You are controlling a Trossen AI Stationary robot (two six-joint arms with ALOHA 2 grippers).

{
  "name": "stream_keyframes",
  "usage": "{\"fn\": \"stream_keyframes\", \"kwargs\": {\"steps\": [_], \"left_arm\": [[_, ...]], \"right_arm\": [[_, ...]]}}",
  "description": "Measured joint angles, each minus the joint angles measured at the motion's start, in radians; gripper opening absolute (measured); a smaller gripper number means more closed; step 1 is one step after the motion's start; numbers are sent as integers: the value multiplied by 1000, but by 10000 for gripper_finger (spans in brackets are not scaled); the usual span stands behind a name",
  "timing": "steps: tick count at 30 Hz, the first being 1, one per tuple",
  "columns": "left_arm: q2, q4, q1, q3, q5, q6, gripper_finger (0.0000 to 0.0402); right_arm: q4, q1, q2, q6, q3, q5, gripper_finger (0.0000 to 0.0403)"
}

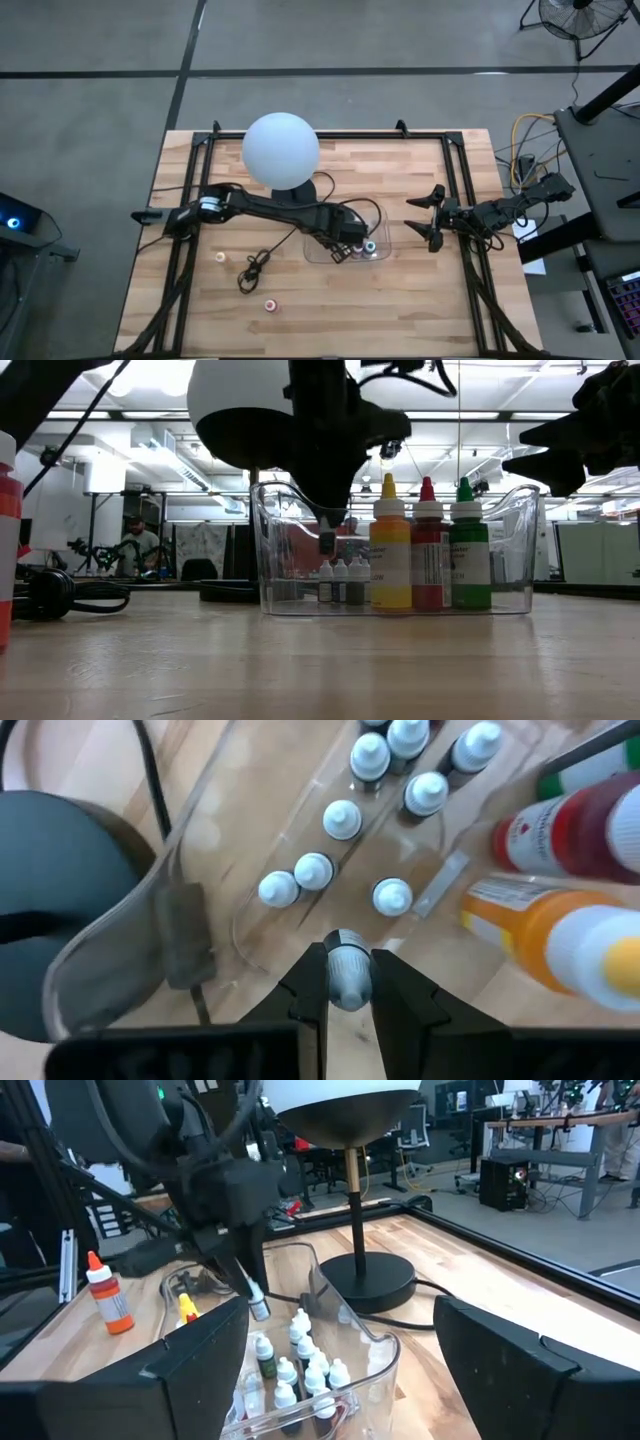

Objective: Pick & Place food coloring
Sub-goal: Put the small brown food coloring bottle into the transparent bin

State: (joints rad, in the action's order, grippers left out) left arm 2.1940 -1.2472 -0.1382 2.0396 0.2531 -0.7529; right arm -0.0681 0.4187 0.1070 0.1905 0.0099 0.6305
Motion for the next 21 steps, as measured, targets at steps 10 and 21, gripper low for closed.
{"fn": "stream_keyframes", "kwargs": {"steps": [10,21], "left_arm": [[57,50,4,-4,7,20,32],[59,99,12,-73,16,24,32]], "right_arm": [[0,0,0,0,0,0,302],[0,-1,0,0,0,0,310]]}}
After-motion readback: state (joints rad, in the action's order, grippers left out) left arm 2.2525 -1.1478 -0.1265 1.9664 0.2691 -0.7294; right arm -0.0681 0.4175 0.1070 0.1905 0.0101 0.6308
